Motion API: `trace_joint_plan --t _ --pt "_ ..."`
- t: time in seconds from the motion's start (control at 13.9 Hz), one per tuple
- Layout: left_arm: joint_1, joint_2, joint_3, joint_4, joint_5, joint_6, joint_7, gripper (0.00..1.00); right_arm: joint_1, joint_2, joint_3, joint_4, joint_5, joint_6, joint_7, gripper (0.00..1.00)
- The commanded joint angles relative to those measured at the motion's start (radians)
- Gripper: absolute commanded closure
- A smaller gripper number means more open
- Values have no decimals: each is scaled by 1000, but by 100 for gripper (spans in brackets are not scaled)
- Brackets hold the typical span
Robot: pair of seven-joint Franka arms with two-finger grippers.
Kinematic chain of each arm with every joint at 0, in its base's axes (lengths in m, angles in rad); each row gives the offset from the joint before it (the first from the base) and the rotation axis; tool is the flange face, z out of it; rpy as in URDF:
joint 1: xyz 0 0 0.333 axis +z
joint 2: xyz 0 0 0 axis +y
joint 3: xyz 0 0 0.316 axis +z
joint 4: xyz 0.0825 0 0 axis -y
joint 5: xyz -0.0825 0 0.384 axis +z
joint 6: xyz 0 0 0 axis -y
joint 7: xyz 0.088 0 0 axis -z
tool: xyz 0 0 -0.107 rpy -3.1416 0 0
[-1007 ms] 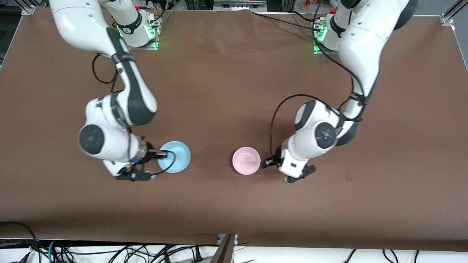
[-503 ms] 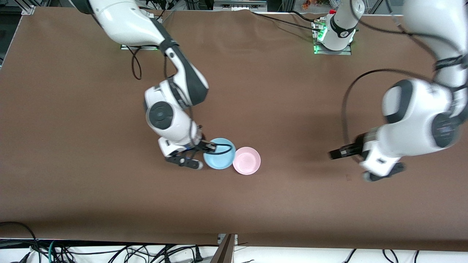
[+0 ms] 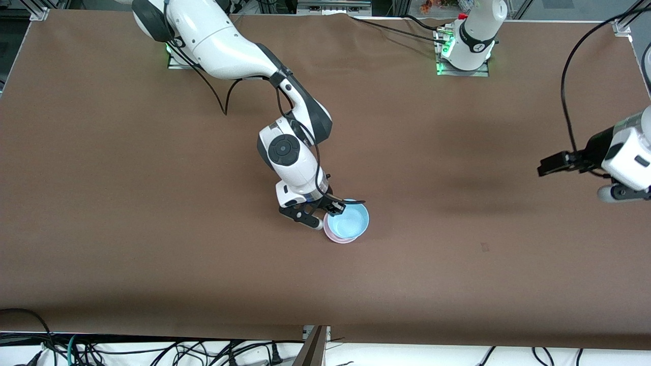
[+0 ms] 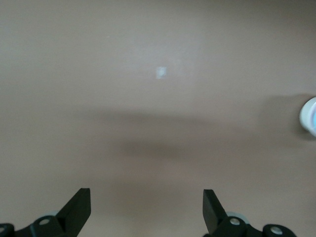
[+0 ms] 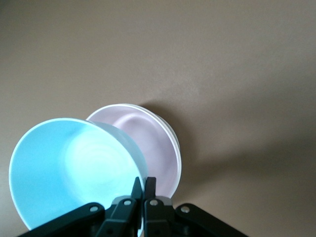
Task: Stack pink and blue bowls on white bowl
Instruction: 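Lower the blue bowl into the pink bowl and open the right gripper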
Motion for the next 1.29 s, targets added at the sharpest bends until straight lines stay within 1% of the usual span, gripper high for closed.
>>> trace_joint_plan --t 0.0,0.14,0.93,1.08,1.15,1.22 --pt "5 -51 -14 -40 48 -53 45 0 4 14 -9 43 -3 -36 12 100" --pt "8 -44 -15 -39 48 -58 43 0 2 12 -13 43 -3 -58 7 100" --pt "5 -22 -9 -14 42 -60 43 0 -5 35 -16 41 -12 -42 -11 100" --pt "5 -19 -9 4 41 -61 42 0 -4 37 -16 43 -12 -41 -9 100" --pt "3 -19 -9 6 39 -66 42 0 -4 37 -16 43 -12 -41 -9 94" --pt "0 -19 -9 7 37 -66 42 0 -4 37 -16 43 -12 -41 -9 87"
